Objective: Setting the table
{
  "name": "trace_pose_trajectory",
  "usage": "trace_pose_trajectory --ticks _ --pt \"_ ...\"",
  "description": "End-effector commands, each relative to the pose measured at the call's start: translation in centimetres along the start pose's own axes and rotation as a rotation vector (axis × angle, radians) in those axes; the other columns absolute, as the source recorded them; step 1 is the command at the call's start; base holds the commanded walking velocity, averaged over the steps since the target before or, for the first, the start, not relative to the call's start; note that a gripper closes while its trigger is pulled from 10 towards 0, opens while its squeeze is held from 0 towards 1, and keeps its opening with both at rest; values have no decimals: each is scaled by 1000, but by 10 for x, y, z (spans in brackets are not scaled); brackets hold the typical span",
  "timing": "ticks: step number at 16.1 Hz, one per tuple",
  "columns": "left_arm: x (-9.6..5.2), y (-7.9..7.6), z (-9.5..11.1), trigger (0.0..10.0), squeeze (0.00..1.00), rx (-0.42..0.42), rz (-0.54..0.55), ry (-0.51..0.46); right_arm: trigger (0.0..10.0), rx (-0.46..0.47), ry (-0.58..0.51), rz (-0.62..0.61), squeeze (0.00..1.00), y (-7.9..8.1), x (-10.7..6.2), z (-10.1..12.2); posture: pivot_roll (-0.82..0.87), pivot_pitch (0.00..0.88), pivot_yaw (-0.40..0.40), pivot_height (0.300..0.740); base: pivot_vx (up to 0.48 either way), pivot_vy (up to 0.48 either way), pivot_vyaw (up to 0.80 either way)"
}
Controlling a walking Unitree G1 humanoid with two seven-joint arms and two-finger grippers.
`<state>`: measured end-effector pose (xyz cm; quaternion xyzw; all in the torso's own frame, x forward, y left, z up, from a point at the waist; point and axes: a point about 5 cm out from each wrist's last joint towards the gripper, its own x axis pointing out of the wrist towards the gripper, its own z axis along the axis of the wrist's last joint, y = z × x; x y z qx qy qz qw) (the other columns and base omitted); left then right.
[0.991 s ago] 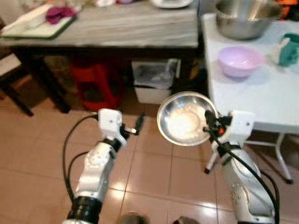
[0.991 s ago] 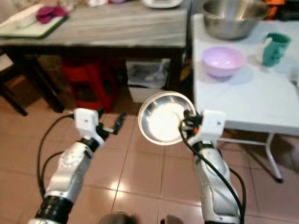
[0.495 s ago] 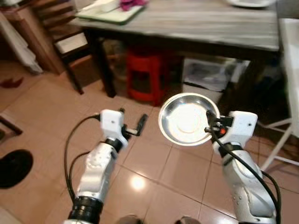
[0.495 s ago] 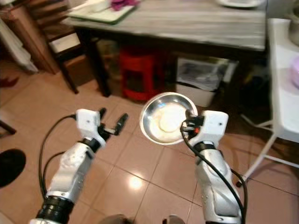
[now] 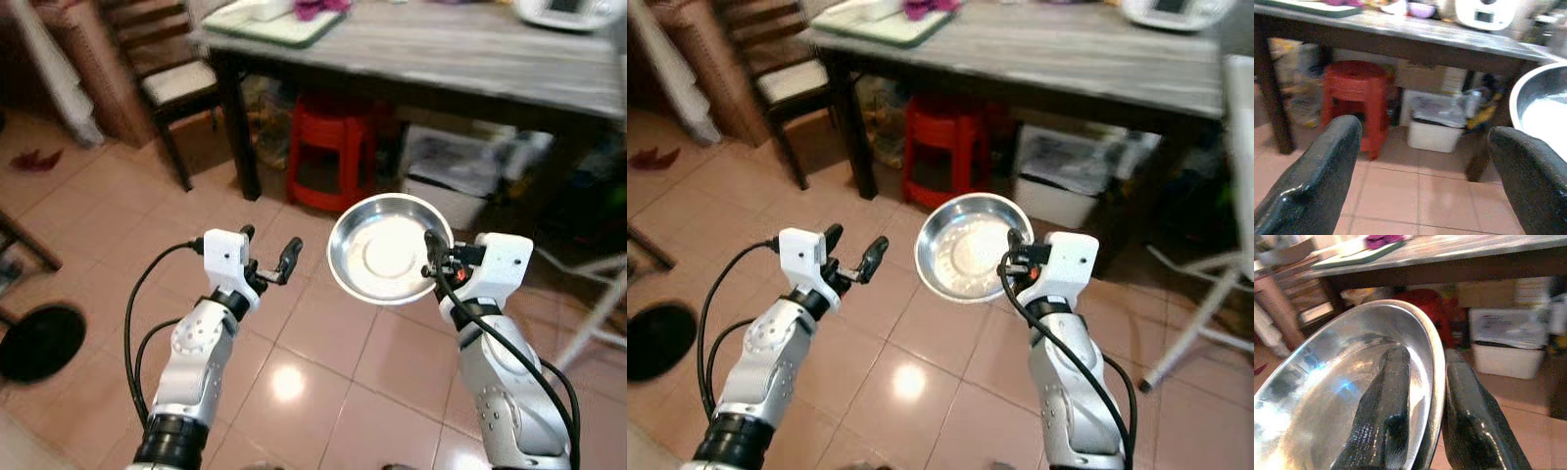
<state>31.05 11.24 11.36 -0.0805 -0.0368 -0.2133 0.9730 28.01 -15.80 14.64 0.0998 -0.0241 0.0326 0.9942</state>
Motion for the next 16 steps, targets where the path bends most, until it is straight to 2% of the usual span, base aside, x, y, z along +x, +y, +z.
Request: trace_pose_trajectory --ticks 1,16 --pt "2 -5 5 10000 0 7 -29 -17 10000 1 -18 -15 0 -4 0 4 -111 142 50 740 390 0 -800" --pt "2 -7 2 10000 0 -5 -41 -7 10000 -33 -30 -5 0 -3 -3 5 -119 142 53 740 406 0 0"
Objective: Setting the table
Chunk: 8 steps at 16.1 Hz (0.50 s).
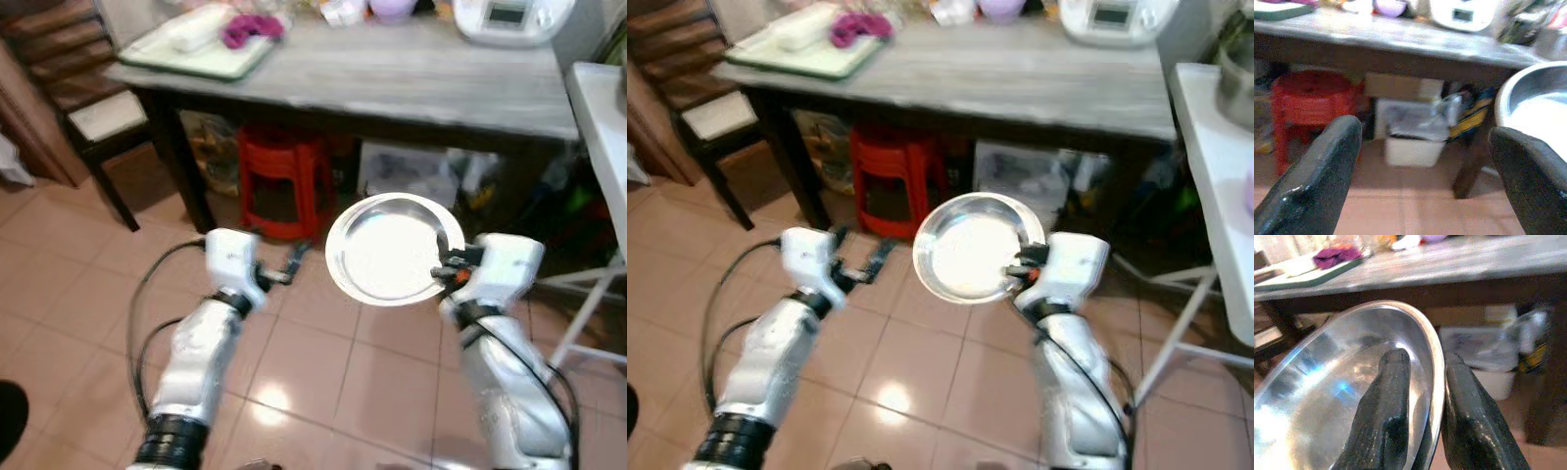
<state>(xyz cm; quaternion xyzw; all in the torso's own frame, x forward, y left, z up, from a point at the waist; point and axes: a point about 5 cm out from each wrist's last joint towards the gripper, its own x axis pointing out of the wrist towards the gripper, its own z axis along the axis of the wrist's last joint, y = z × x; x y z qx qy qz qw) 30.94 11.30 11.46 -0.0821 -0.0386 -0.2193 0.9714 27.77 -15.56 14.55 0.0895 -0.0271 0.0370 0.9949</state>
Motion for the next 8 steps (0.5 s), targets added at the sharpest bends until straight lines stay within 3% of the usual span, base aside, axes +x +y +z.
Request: trace_pose_trajectory --ticks 1,5,8 --pt "3 -7 1 10000 0 -1 -28 -4 10000 -15 -26 -14 0 -6 0 6 -119 142 53 740 409 0 444" --pt "4 -7 2 10000 0 -1 -30 -4 10000 -12 -30 -14 0 -5 0 6 -119 140 54 740 408 0 536" --pt "4 -7 1 10000 0 -3 -31 -1 10000 -16 -30 -14 0 -5 0 6 -119 140 54 740 410 0 0"
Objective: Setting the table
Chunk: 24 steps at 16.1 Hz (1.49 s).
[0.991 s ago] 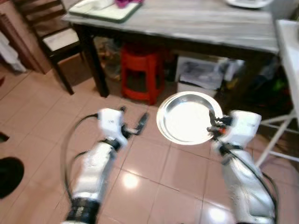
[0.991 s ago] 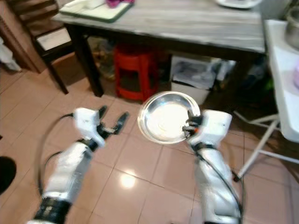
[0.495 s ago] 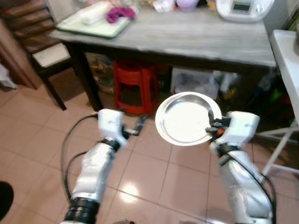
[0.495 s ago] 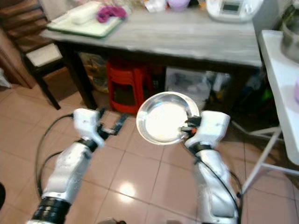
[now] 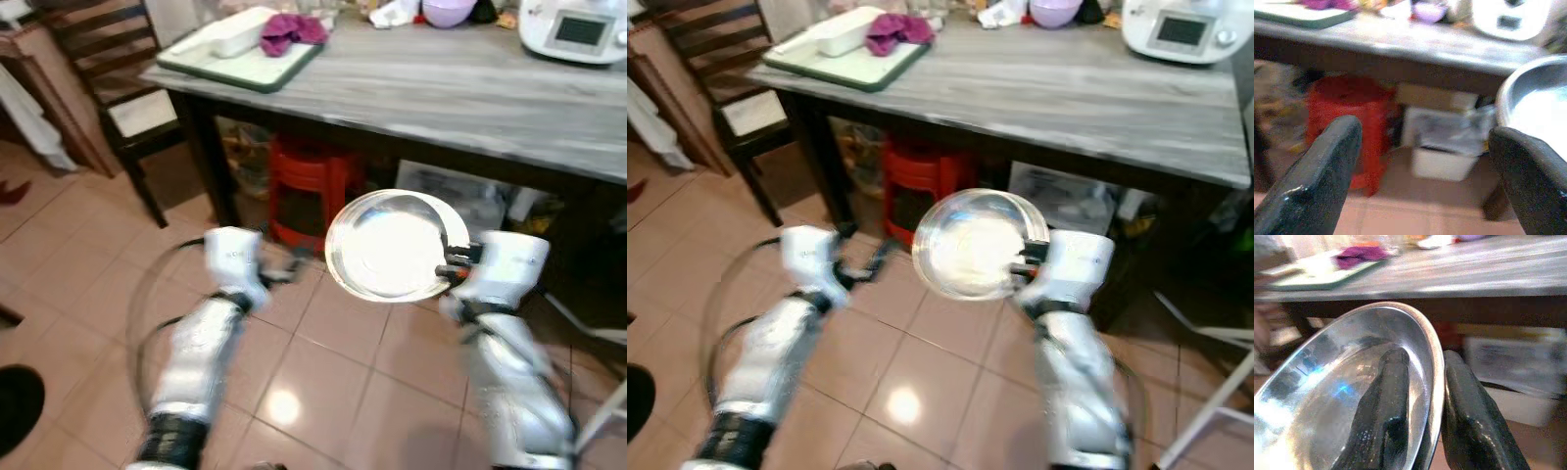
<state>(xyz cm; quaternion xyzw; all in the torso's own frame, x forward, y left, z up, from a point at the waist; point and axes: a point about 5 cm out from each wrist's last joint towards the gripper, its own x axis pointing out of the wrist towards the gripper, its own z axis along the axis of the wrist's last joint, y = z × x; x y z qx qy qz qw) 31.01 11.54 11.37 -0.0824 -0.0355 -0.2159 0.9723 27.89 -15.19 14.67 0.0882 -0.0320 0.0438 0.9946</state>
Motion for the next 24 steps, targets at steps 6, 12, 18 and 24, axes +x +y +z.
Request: trace_pose_trajectory --ticks 6,12,18,24 --pt "5 -10 2 10000 0 -2 -44 -7 10000 -16 -27 -34 0 -10 -2 5 -118 141 57 740 408 0 640" --pt "6 -11 2 10000 0 0 -49 -5 10000 12 -21 -43 0 -10 -1 4 -117 134 60 740 409 0 -400" --pt "6 -11 2 10000 0 -2 -50 -4 10000 17 -19 -44 0 -10 1 4 -115 130 60 740 409 0 -311" --pt "6 -12 1 10000 0 -4 -56 -3 10000 22 -30 -57 0 -11 -1 5 -120 134 68 740 405 0 -422"
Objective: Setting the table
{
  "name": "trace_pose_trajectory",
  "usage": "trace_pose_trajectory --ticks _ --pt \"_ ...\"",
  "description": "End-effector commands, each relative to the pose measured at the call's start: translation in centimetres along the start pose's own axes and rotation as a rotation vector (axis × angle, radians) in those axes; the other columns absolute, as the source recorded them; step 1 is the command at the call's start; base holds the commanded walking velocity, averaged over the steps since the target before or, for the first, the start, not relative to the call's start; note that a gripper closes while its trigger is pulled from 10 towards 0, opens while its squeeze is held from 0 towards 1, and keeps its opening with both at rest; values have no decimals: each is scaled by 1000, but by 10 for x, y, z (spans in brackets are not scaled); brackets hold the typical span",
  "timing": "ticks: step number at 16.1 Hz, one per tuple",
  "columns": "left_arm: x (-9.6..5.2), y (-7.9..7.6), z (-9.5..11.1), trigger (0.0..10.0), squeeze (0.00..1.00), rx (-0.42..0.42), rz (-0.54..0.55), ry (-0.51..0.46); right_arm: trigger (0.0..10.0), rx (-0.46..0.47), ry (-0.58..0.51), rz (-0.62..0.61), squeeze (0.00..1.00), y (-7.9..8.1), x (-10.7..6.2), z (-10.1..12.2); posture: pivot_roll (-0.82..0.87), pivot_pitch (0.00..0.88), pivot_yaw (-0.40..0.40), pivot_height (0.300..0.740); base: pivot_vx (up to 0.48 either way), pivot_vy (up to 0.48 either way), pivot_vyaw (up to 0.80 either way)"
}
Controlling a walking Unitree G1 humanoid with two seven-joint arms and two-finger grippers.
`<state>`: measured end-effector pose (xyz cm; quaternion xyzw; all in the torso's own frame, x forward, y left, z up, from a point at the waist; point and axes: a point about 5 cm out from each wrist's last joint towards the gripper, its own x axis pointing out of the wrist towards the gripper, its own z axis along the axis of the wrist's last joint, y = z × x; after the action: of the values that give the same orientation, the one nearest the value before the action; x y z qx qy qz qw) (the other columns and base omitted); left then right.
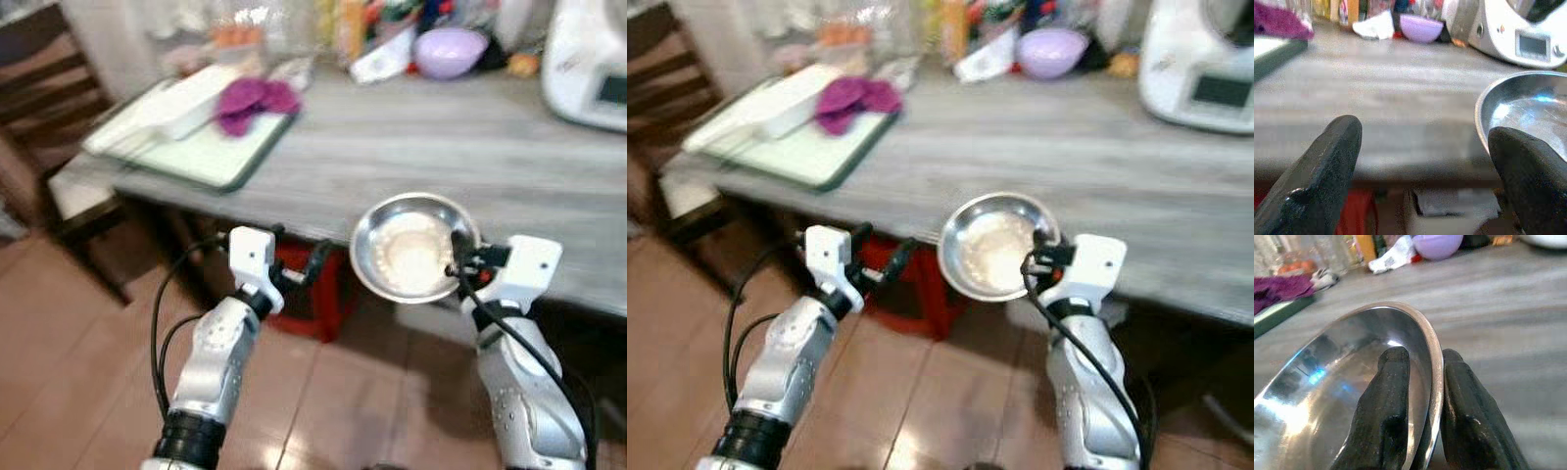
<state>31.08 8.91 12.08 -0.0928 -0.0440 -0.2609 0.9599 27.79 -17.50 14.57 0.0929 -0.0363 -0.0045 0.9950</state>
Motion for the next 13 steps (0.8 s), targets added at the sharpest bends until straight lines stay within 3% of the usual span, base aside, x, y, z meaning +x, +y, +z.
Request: trace_pose_trajectory --ticks 1,6,10,12,13 --pt "-7 12 0 10000 0 17 36 13 10000 17 -12 37 0 12 1 2 -124 136 71 740 405 0 0" --pt "-10 8 1 10000 0 33 9 7 10000 15 -13 30 0 12 0 2 -128 146 68 740 81 0 0" --pt "-29 7 -4 10000 0 136 -69 53 10000 0 -20 -8 0 7 -2 4 -128 154 59 740 0 0 0" --pt "-35 7 -6 10000 0 157 -92 70 10000 -19 -22 -50 0 1 -2 4 -126 159 54 740 0 0 0" --pt "-40 8 -7 10000 0 181 -135 86 10000 -9 -14 -120 0 -11 0 4 -123 168 51 740 0 0 0"
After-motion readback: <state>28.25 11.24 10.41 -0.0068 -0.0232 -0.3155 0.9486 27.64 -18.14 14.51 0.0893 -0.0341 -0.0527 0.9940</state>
